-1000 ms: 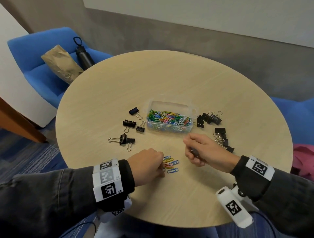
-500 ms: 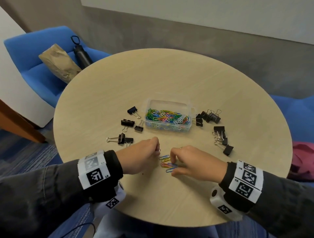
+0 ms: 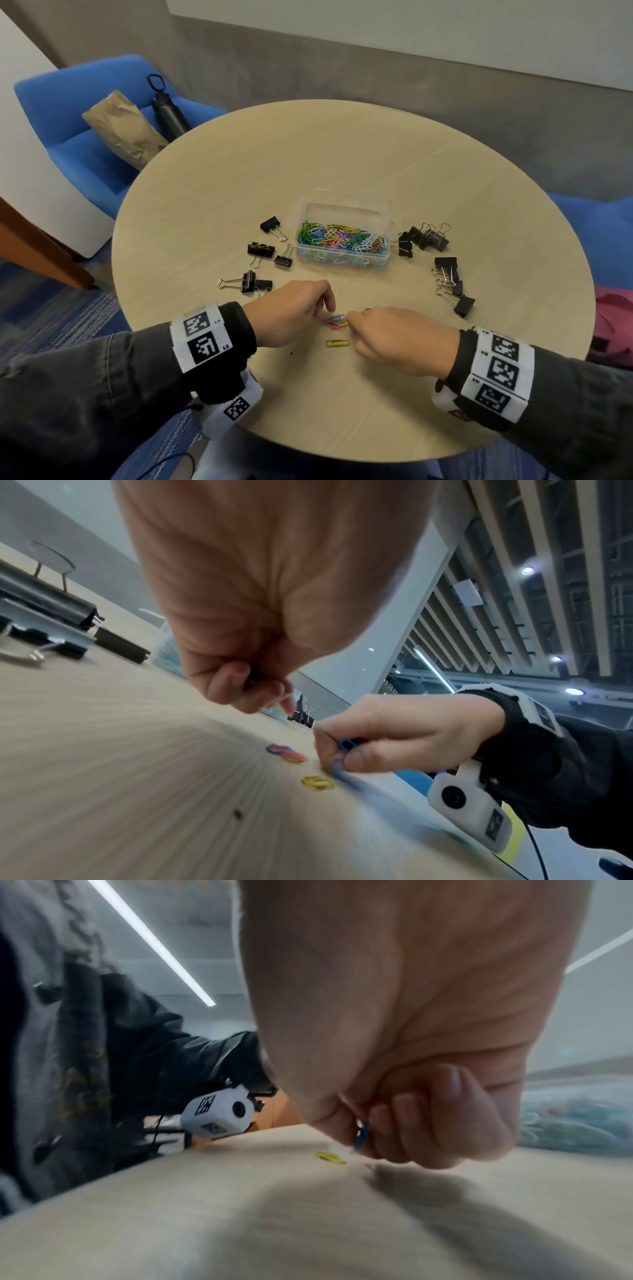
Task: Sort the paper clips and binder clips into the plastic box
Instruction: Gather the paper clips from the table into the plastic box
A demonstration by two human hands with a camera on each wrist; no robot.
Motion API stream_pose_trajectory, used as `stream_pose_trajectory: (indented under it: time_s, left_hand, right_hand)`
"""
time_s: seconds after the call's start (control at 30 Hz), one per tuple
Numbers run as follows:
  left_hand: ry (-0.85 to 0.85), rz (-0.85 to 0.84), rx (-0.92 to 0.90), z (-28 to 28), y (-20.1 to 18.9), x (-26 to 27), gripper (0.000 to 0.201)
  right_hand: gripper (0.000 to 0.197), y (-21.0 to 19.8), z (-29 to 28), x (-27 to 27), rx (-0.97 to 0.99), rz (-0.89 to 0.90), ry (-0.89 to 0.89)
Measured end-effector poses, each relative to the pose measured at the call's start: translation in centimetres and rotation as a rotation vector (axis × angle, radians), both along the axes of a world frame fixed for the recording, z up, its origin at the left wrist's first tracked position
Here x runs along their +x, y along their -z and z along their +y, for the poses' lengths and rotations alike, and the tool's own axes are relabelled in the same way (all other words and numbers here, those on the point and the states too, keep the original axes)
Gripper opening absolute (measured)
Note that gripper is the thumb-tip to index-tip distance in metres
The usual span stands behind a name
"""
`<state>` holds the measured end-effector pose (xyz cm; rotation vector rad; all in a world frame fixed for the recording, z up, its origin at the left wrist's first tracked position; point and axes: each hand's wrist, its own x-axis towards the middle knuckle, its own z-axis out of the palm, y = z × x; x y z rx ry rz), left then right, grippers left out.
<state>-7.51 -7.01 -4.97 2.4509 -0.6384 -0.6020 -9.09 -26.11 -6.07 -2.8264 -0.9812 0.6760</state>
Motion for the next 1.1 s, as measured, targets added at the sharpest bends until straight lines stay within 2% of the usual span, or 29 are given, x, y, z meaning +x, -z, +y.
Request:
stream_pose_trajectory:
  time_s: [0.1,0.17,0.23,0.3,0.37,0.43,0.5,0.67,0.8,0.9,1.0,1.1]
  left_hand:
    - [-0.028,-0.070,-0.001,-0.4,-0.4,-0.1,0.026]
    - [-0.047,-0.119,0.020,-0.7,-0.5,-0.1,0.025]
    - [-0.007,-0.124,0.124,-1.1,-0.3,0.1,0.036]
    - [0.066,-0.104,0.232,-1.4,0.3,0.3,0.055]
    - [0.114,-0.101,0.290,-1.7,0.9,0.4,0.066]
    - [0.133,-0.075,0.293,-2.0,1.4,0.5,0.064]
    - [0.167,-0.062,0.283,-2.4,1.6,0.6,0.053]
    - [0.295,-0.224,0.418,-2.6,2.1,0.8,0.017]
    - [0.343,-0.296,0.477,-3.1,2.3,0.5,0.023]
    - [0.315,-0.292,0.487,-3.6,2.5,0.4,0.026]
    - [0.306,-0.271,0.496,-3.8,2.5,0.6,0.026]
    - [0.296,-0.258,0.455,-3.6,2.1,0.7,0.026]
  right_hand:
    - [0.025,-0.7,-1.2,1.1,0.267,0.138,0.159]
    - [0.032,-1.2,-1.7,1.6,0.563,0.354,0.401]
    - [0.039,-1.4,-2.1,1.8,0.765,0.536,0.612]
    - [0.041,-1.2,-2.5,2.0,0.863,0.586,0.670]
    - [0.037,-0.9,-2.7,2.1,0.946,0.640,0.690]
    - [0.028,-0.6,-3.0,2.3,1.019,0.705,0.735]
    - [0.021,-0.4,-3.2,2.5,1.046,0.731,0.782]
    - [0.017,-0.7,-3.0,3.5,1.038,0.686,0.788]
    - [0.024,-2.2,-2.6,6.1,1.081,0.393,0.831]
    - [0.028,-3.4,-1.9,8.3,1.078,0.193,0.742]
    - [0.030,-3.8,-0.9,9.5,0.970,0.211,0.630]
    - [0.045,-3.6,-0.9,10.0,0.814,0.197,0.567]
